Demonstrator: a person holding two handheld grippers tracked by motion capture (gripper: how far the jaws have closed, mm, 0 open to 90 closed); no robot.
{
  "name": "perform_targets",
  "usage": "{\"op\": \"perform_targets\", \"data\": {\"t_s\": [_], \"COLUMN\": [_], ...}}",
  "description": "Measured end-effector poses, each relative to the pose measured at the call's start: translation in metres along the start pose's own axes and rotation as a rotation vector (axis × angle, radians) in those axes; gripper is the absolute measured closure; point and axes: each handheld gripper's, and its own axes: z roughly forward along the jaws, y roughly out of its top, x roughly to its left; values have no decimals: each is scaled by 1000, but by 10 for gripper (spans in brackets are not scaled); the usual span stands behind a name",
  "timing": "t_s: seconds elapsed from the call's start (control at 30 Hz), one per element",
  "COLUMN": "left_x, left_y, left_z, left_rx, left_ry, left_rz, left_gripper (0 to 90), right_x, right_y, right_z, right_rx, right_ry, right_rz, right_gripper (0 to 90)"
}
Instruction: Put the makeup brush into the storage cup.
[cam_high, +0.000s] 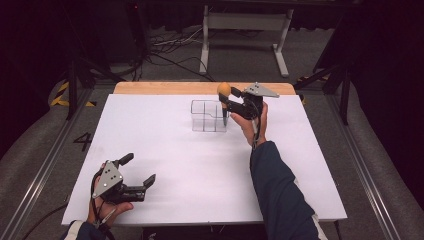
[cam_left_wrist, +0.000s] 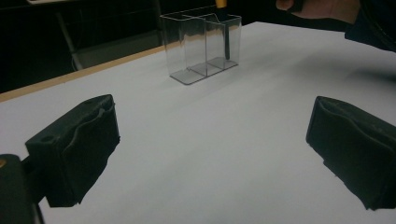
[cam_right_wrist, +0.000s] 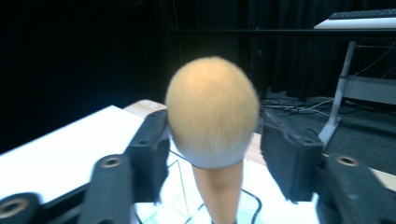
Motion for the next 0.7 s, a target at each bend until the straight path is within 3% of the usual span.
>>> {"op": "perform_targets", "data": {"t_s": [0.7], "left_x": [0], "left_y": [0], "left_z": [0], "left_rx": [8], "left_ry": [10], "left_rz": [4], "left_gripper": [32], "right_x": [-4], "right_y": [19], "right_z": [-37], "right_rx": [6], "right_ry": [-69], "right_rz": [-98], "right_gripper": [187]}}
